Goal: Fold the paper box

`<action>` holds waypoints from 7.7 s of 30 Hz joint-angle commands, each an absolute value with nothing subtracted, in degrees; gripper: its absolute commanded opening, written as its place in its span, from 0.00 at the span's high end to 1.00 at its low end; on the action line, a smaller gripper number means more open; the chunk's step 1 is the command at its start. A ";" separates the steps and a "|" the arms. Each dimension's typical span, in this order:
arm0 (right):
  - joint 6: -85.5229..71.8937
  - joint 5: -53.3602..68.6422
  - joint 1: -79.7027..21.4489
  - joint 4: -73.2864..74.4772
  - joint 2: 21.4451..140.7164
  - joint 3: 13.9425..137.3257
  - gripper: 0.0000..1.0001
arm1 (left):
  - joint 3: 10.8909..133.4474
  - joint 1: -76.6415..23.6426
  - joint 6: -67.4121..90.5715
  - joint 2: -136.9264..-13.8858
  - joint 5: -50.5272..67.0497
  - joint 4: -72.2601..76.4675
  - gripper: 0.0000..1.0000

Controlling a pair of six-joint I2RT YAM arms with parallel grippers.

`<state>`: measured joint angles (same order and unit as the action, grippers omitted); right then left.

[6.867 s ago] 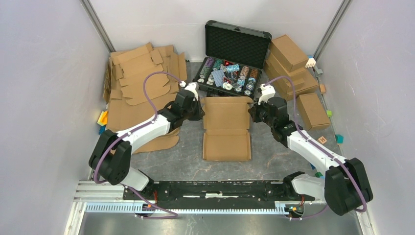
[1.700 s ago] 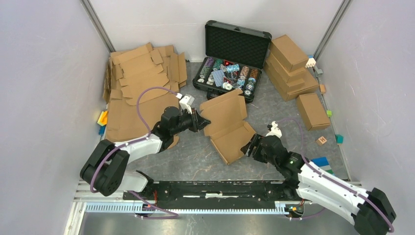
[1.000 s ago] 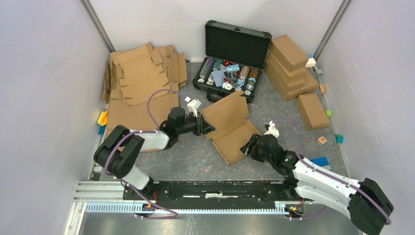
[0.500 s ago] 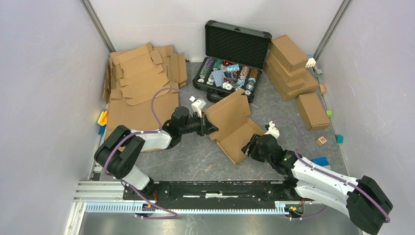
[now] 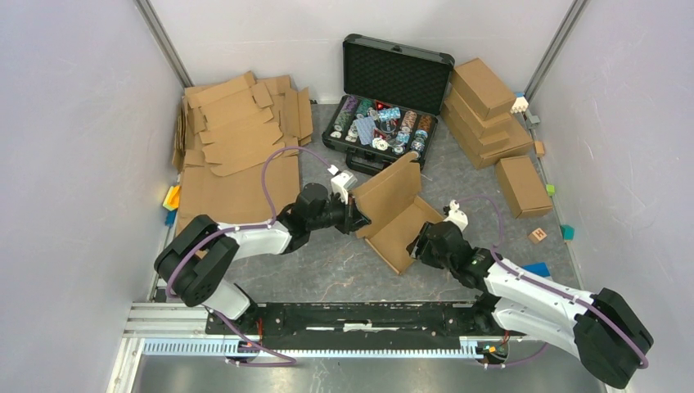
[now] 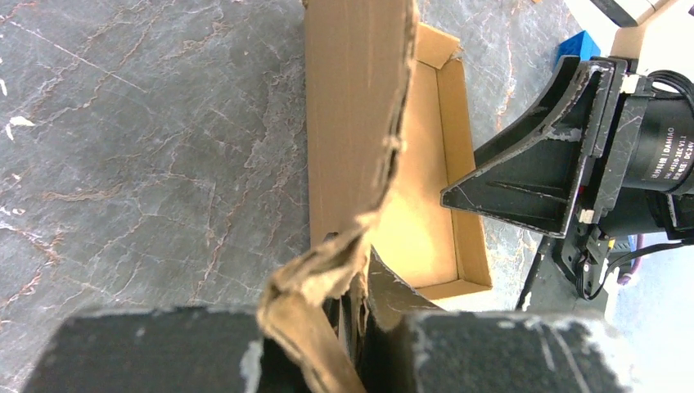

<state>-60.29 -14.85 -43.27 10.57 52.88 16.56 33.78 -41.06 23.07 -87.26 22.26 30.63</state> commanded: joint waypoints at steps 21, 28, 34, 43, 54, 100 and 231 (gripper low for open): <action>-47.12 -11.26 -41.04 1.81 57.34 22.02 0.39 | 40.97 -49.37 14.20 -88.38 23.92 14.08 0.87; -46.76 -10.93 -41.04 1.64 57.20 21.85 0.40 | 41.47 -50.63 15.61 -86.80 11.88 10.72 0.54; -43.51 -7.30 -41.04 -1.30 57.26 21.37 0.28 | 43.27 -50.63 18.20 -86.81 9.67 9.71 0.50; -26.83 -21.35 -41.03 15.33 48.76 26.48 0.02 | 43.79 -50.08 15.81 -85.09 4.35 5.93 0.54; -17.17 -16.86 -40.22 13.12 44.29 29.58 0.02 | 41.48 -50.09 14.33 -80.37 1.91 7.47 0.69; -20.88 36.89 -6.83 -49.29 98.03 46.21 0.46 | 46.56 -36.60 34.86 -86.90 17.40 15.77 0.90; -15.31 -32.65 -47.90 -35.66 47.72 5.52 1.00 | 41.24 -68.10 28.34 -82.42 -34.62 16.01 0.98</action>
<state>-14.09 -36.18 -46.41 -36.07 47.68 5.13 37.89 -66.87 24.95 -82.56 -37.39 10.28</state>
